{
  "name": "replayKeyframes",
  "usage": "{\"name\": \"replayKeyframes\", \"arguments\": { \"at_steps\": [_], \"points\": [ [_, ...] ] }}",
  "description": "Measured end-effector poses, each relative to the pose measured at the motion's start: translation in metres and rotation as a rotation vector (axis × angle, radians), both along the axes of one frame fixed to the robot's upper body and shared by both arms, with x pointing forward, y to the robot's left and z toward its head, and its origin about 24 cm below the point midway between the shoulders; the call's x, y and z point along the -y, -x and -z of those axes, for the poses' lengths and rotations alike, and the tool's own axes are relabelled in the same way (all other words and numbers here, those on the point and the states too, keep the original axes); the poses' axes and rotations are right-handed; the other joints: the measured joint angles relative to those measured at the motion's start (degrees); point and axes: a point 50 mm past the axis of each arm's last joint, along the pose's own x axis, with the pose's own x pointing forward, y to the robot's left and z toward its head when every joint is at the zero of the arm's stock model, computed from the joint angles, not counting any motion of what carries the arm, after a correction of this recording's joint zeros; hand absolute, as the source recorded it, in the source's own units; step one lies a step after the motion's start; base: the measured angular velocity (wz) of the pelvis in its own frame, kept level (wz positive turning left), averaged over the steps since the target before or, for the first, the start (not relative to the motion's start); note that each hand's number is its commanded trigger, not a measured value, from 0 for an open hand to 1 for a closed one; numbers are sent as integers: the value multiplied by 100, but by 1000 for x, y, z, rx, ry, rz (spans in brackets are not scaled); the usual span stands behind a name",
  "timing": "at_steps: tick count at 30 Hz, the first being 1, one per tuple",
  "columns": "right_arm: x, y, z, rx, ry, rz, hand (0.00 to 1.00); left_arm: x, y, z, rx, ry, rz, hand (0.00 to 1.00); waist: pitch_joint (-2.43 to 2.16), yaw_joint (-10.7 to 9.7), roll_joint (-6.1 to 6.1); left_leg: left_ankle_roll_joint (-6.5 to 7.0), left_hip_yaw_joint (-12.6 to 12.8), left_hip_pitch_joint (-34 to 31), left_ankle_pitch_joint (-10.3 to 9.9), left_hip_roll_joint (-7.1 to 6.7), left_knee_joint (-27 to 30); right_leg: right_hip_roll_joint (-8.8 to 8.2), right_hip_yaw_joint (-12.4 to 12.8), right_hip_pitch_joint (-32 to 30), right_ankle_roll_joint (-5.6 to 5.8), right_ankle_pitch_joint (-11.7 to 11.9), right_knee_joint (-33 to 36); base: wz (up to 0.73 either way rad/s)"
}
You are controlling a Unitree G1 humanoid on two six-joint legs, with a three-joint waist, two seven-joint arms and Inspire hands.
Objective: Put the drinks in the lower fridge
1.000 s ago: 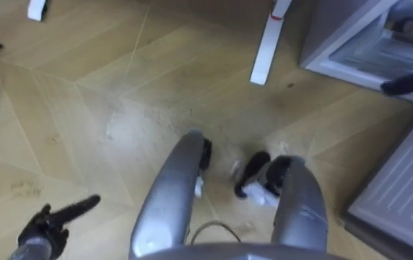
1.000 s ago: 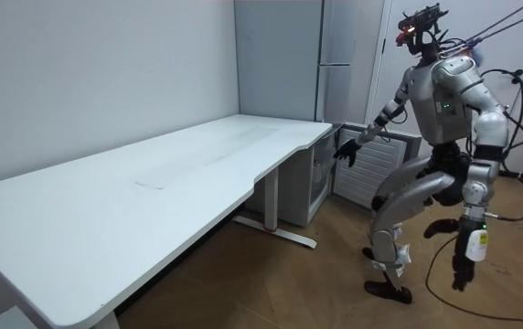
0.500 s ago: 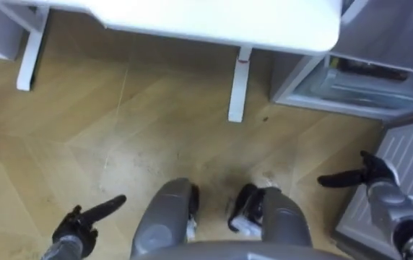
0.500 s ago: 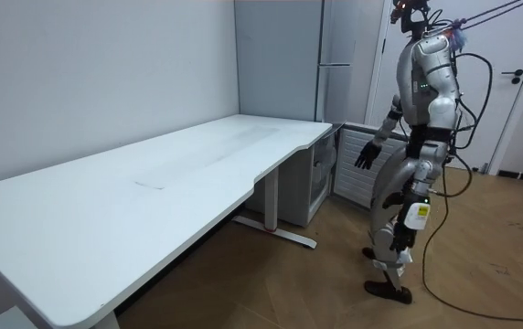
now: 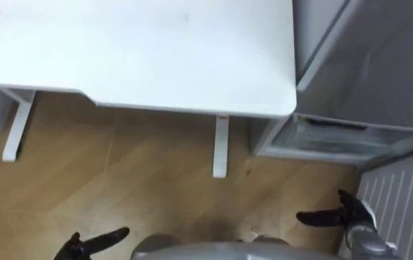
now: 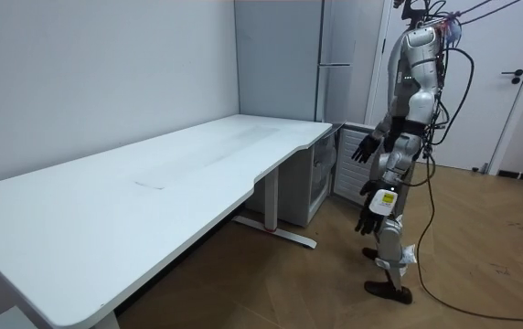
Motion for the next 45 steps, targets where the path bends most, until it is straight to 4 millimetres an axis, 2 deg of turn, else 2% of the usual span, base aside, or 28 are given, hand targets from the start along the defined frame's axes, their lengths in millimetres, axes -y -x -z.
{"name": "replayKeyframes", "arguments": {
  "at_steps": [5, 7, 8, 10, 13, 15, 16, 18, 20, 23, 25, 27, 29, 31, 32, 33, 34, 35, 36, 37, 38, 39, 40, 41, 43, 44, 45],
  "points": [
    [1, 14, 2, 3, 7, 57, 0, 1, -1, 0, -13, -19, 22, 0, 17, -42, -8, -1, -9, 392, 9, 83, -216, 129, 73, 509, 43, 152, -489, -9],
    [5, 11, -1, 19, 23, 59, 0, -1, -1, 0, -8, -28, 7, 0, 23, -142, -19, -1, -15, 398, 9, 85, -217, 147, 105, 544, 56, 191, -571, -6],
    [8, 8, -3, 40, 41, 73, 0, -3, -1, -1, -8, -36, 0, 0, 40, -168, -20, -1, -14, 421, 9, 82, -219, 156, 124, 573, 61, 206, -604, -10],
    [13, 4, -8, 67, 79, 93, 0, -6, 0, -1, -12, -54, -20, 0, 38, -185, -33, -1, -9, 478, 9, 76, -232, 194, 208, 594, 67, 219, -619, -22],
    [19, -15, -24, 173, 166, 75, 0, -12, 5, -3, -30, -94, -22, 0, 40, -193, -39, -1, -13, 613, 9, 82, -305, 221, 411, 607, 59, 229, -619, -37],
    [21, -38, -45, 294, 250, 36, 0, -13, 7, -3, -41, -109, -22, 0, 46, -304, -53, -1, -10, 683, 9, 79, -347, 243, 453, 644, 59, 229, -623, -11],
    [21, -42, -51, 328, 267, 32, 0, -13, 7, -3, -41, -111, -22, 0, 46, -314, -58, -1, -9, 694, 9, 79, -347, 245, 453, 658, 60, 229, -634, 0],
    [25, -60, -75, 457, 337, 22, 0, -13, 5, -4, -33, -110, -23, 0, 34, -366, -78, -1, -1, 744, 9, 82, -349, 258, 471, 706, 69, 237, -668, -4],
    [27, -68, -91, 528, 396, 17, 0, -13, 7, -3, -36, -108, -24, 0, 24, -368, -93, -1, 11, 777, 9, 76, -350, 266, 499, 725, 70, 237, -670, -7],
    [35, -68, -102, 565, 457, 82, 0, -12, 13, -3, -51, -99, -55, 0, 10, -373, -115, -1, 71, 784, 9, 77, -356, 302, 715, 669, 70, 238, -660, -22],
    [40, -71, -113, 614, 494, 126, 0, -14, 17, -3, -57, -100, -81, 0, 2, -456, -120, -1, 69, 787, 9, 78, -349, 318, 766, 661, 71, 238, -667, -21],
    [50, -72, -127, 672, 559, 198, 0, -16, 22, -4, -67, -106, -102, 0, -37, -602, -145, -1, 71, 787, 9, 73, -332, 328, 774, 669, 68, 240, -665, 0],
    [60, -69, -134, 689, 603, 256, 0, -18, 22, -4, -64, -109, -104, 0, -57, -668, -173, -1, 75, 805, 9, 78, -331, 333, 826, 688, 67, 240, -661, 0],
    [67, -66, -138, 698, 640, 306, 0, -19, 24, -4, -66, -108, -111, 0, -33, -684, -219, -1, 113, 866, 9, 76, -268, 324, 1037, 770, 65, 241, -672, -11],
    [67, -66, -138, 698, 649, 319, 0, -19, 28, -5, -75, -111, -114, 0, -26, -748, -290, -3, 177, 826, 7, 69, -47, 290, 1209, 846, 49, 252, -690, 0],
    [68, -64, -138, 692, 656, 327, 0, -20, 30, -4, -81, -109, -121, 0, -16, -794, -413, -23, 220, 607, -7, 24, 430, 189, 1501, 923, 40, 262, -741, 0],
    [71, -61, -139, 688, 663, 336, 0, -19, 30, -4, -80, -106, -122, 0, -2, -792, -517, -74, 231, 474, -67, -13, 574, 117, 1741, 927, 42, 263, -767, 27],
    [80, -56, -143, 692, 689, 379, 0, -15, 25, -3, -72, -96, -116, 0, -4, -855, -502, -123, 216, 200, -30, 9, 118, 94, 1966, 862, 50, 260, -760, 40],
    [88, -49, -145, 676, 710, 424, 0, -15, 23, -3, -75, -102, -93, 0, -73, -846, -437, 74, 418, 101, 75, 24, -84, 62, 1995, 769, 155, 208, -731, 38],
    [90, -47, -146, 672, 717, 437, 0, -15, 24, -3, -79, -107, -91, 0, -70, -810, -461, 107, 449, 134, 130, -10, -113, 45, 1934, 730, 190, 206, -734, 0],
    [95, -42, -148, 671, 731, 455, 0, -16, 28, -3, -96, -119, -83, 0, -39, -718, -462, 115, 428, 204, 149, -38, -117, 48, 1733, 714, 284, 196, -743, -47],
    [96, -40, -150, 678, 738, 464, 0, -18, 33, -4, -112, -128, -87, 0, -37, -615, -440, 116, 212, 276, 149, -28, -140, 116, 1618, 673, 291, 213, -781, -62],
    [97, -40, -150, 681, 741, 464, 0, -19, 37, -4, -124, -137, -95, 0, -32, -565, -449, 116, 25, 308, 149, -21, -150, 189, 1649, 624, 269, 276, -880, -70],
    [97, -41, -152, 693, 749, 464, 0, -20, 47, -5, -144, -142, -124, 0, -36, -583, -437, 110, -208, 324, 144, -1, -154, 218, 1541, 619, 144, 452, -973, -45],
    [99, -37, -154, 695, 779, 491, 0, -21, 55, -5, -163, -143, -147, 0, -28, -736, -404, 105, -204, 292, 148, -14, -176, 229, 1362, 688, 121, 511, -972, 3],
    [103, -30, -152, 669, 796, 518, 0, -21, 50, -5, -150, -138, -149, 0, -40, -840, -388, 85, -128, 311, 164, -8, -237, 238, 1370, 691, 122, 510, -968, 24],
    [107, -24, -147, 636, 802, 536, 0, -21, 43, -4, -131, -136, -150, 0, -29, -856, -376, 60, -30, 383, 200, -10, -320, 269, 1374, 690, 126, 507, -968, 8]
  ]
}}
